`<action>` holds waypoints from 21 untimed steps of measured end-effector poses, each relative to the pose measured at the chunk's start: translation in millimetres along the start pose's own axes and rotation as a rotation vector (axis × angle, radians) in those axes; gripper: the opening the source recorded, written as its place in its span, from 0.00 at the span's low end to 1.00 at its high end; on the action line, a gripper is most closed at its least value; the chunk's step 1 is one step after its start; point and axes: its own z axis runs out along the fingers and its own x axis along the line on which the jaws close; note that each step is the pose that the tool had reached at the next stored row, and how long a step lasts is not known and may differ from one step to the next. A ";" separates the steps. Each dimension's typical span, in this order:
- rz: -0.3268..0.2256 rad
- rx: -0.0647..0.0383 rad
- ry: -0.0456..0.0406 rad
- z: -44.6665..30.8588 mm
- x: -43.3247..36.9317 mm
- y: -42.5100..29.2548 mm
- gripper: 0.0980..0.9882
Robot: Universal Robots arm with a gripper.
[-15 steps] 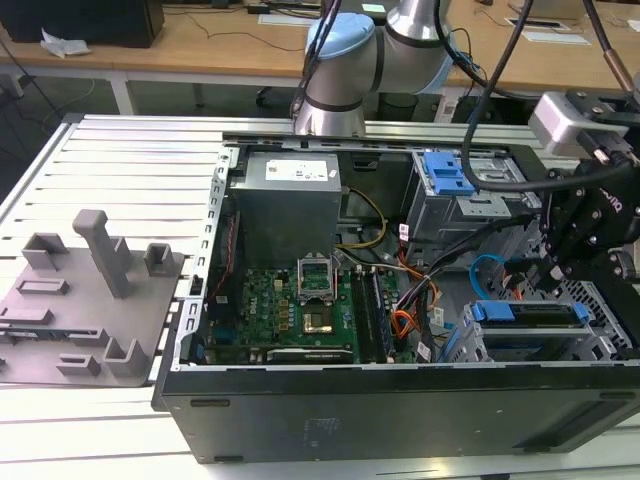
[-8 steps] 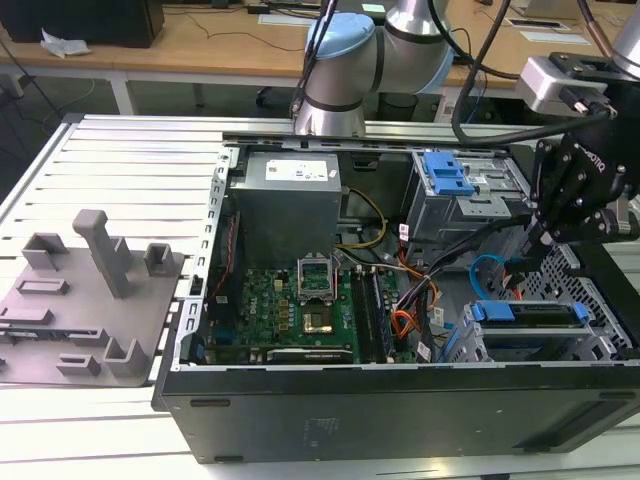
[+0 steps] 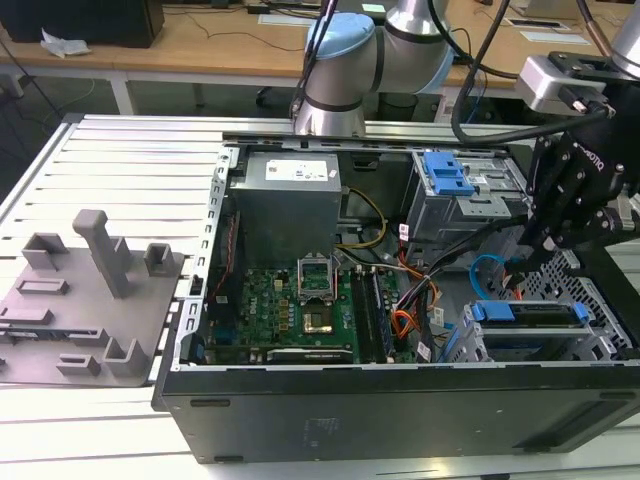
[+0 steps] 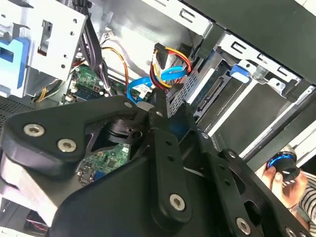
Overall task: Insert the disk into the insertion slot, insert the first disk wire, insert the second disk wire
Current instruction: 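Insert the first disk wire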
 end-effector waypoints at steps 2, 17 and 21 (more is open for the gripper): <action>0.000 0.000 0.0001 3.4 -0.2 -0.8 0.23; 0.001 0.000 0.0112 14.0 3.0 -2.7 0.07; 0.001 -0.001 0.0112 15.3 30.9 -6.0 0.07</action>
